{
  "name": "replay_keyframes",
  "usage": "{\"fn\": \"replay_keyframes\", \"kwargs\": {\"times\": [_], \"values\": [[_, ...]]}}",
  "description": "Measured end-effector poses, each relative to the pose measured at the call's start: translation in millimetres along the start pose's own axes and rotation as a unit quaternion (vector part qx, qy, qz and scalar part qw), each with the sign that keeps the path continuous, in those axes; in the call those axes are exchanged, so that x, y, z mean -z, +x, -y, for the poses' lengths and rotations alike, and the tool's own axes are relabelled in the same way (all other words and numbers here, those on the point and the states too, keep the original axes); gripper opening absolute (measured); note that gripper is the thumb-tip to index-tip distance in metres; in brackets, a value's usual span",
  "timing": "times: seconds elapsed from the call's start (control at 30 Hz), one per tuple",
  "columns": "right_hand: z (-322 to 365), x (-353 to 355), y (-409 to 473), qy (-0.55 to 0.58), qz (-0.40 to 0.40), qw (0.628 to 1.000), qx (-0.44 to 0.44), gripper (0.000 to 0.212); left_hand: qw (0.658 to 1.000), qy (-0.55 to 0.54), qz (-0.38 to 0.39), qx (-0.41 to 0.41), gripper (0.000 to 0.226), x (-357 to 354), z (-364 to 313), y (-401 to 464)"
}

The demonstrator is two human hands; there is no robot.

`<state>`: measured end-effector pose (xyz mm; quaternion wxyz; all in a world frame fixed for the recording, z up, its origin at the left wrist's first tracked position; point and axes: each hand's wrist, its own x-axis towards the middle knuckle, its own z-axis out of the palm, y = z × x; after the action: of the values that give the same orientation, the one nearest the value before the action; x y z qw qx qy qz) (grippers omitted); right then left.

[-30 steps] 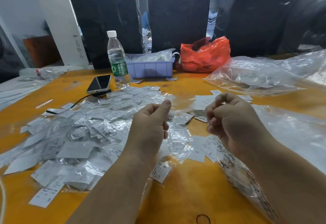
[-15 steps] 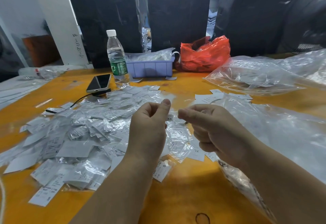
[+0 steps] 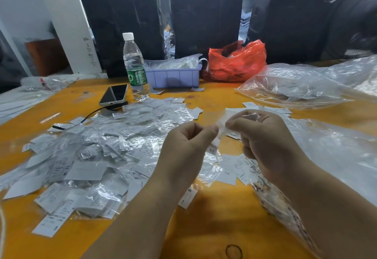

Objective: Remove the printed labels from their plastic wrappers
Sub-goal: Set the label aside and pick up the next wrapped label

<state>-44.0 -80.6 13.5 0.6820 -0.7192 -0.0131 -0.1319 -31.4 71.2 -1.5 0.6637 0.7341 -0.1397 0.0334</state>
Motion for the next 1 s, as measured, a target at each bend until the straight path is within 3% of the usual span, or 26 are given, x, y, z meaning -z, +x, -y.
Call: {"fn": "replay_keyframes", "kwargs": {"times": [0.07, 0.17, 0.27, 0.4, 0.47, 0.53, 0.63, 0.7, 0.77, 0.83, 1.0], "values": [[2.3, 0.7, 0.7, -0.007, 0.032, 0.999, -0.01, 0.014, 0.999, 0.022, -0.018, -0.027, 0.035, 2.2, -1.7, 0.0], [4.6, 1.7, 0.5, -0.02, 0.075, 0.997, -0.016, 0.013, 0.998, 0.042, 0.001, -0.048, 0.022, 3.6, -4.9, -0.8], [5.9, 1.9, -0.6, 0.01, 0.096, 0.995, -0.032, 0.03, 0.997, 0.037, -0.003, -0.065, 0.018, 1.5, -4.9, -2.7], [5.5, 4.9, 1.7, 0.089, 0.06, 0.992, -0.063, 0.037, 0.995, -0.046, -0.083, -0.025, 0.022, 5.3, -2.9, 0.8], [2.5, 4.1, 2.3, 0.07, 0.045, 0.995, -0.062, 0.037, 0.989, -0.092, -0.118, 0.007, 0.022, 7.1, -2.6, 3.0], [-0.3, 0.6, 1.4, 0.043, 0.038, 0.997, -0.06, 0.022, 0.983, -0.117, -0.138, 0.026, 0.019, 6.4, -1.9, 4.5], [-2.0, -3.9, -0.8, 0.033, 0.035, 0.997, -0.062, 0.031, 0.981, -0.108, -0.156, 0.029, 0.018, 4.7, 0.1, 5.3], [-1.9, -4.0, -1.1, 0.052, 0.051, 0.996, -0.054, 0.025, 0.984, -0.09, -0.152, 0.023, 0.02, 3.5, 0.8, 4.6], [-0.7, -2.7, -0.4, 0.083, 0.096, 0.991, -0.042, 0.003, 0.988, -0.068, -0.135, 0.015, 0.021, 0.7, 1.8, 2.9], [-1.5, -2.6, -1.6, 0.079, 0.124, 0.989, -0.033, 0.021, 0.993, -0.048, -0.11, 0.01, 0.021, -2.9, 2.4, 0.9], [-4.7, -4.5, -0.4, 0.068, 0.024, 0.997, -0.022, 0.009, 0.997, -0.047, -0.052, 0.025, 0.022, -6.9, 1.1, -1.3]]}}
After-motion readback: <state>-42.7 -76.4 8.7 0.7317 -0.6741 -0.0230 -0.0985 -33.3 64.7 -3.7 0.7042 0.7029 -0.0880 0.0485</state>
